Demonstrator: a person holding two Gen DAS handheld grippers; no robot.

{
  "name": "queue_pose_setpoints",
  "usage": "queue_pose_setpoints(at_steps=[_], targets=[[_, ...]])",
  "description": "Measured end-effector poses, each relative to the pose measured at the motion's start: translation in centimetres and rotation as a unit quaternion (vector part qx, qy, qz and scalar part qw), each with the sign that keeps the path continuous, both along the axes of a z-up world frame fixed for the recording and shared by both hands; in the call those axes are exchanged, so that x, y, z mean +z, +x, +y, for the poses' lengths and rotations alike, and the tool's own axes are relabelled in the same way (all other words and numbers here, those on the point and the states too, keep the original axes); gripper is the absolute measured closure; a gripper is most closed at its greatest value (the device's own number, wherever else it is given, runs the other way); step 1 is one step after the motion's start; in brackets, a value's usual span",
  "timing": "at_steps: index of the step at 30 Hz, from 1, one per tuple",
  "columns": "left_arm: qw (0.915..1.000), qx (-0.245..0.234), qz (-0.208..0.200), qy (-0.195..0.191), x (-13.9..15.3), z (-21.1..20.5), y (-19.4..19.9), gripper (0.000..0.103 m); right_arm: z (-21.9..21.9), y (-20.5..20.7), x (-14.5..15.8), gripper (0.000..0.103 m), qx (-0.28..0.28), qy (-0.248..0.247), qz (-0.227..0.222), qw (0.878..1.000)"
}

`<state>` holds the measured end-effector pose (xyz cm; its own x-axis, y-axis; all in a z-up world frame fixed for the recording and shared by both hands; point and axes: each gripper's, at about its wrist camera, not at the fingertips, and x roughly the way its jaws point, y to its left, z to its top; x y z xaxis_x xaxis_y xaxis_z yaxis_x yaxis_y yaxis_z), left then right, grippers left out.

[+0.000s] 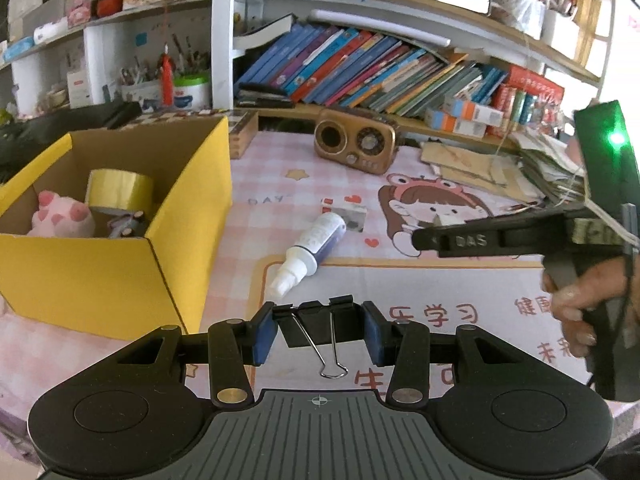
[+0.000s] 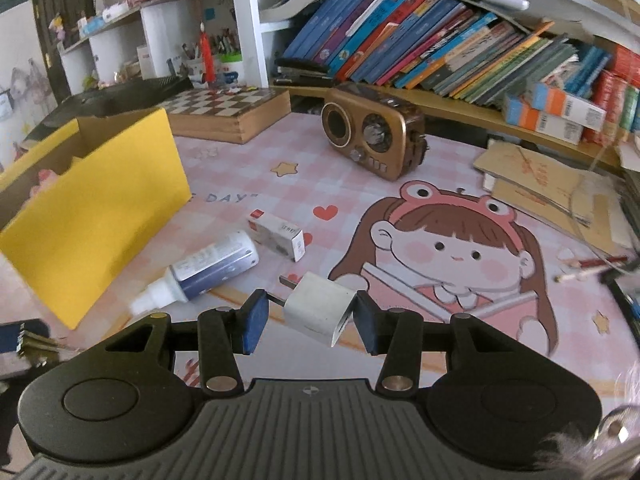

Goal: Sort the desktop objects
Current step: 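Lift the binder clip and white plug, carry both toward the yellow box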

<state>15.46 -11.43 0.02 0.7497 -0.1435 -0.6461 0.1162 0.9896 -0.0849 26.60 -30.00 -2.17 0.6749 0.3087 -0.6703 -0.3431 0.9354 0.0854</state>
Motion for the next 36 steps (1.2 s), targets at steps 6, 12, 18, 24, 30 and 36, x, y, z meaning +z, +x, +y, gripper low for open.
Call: queue_pose_setpoints(at_steps=[6, 12, 18, 24, 30, 36], targets=[[0.9997, -0.014, -0.015, -0.008, 1.0, 2.0, -1.3, 0.060, -0.1, -4.2, 2.3, 0.059, -0.024, 0.013, -0.009, 1.000], [0.9994, -0.018, -0.025, -0.016, 1.3, 4.2, -2.9, 0.060, 1.1, -8.3, 3.7, 0.059, -0.037, 0.017, -0.015, 0.999], [0.9989, -0.033, -0.029, -0.019, 1.4, 6.3, -4.8, 0.060, 3.4, -11.7, 3.9, 0.059, -0.048, 0.013, -0.015, 0.999], [0.9985, -0.042, -0.028, -0.021, 1.5, 8.5, -7.0, 0.060, 5.8, -14.6, 3.9, 0.059, -0.053, 0.012, -0.010, 0.998], [0.9981, -0.052, -0.027, -0.019, 1.5, 10.6, -9.3, 0.060, 8.3, -17.3, 3.7, 0.059, -0.056, 0.013, -0.005, 0.998], [0.9978, -0.060, -0.025, -0.015, 1.3, 12.4, -11.8, 0.060, 10.6, -20.3, 3.3, 0.059, -0.058, 0.016, -0.001, 0.998]])
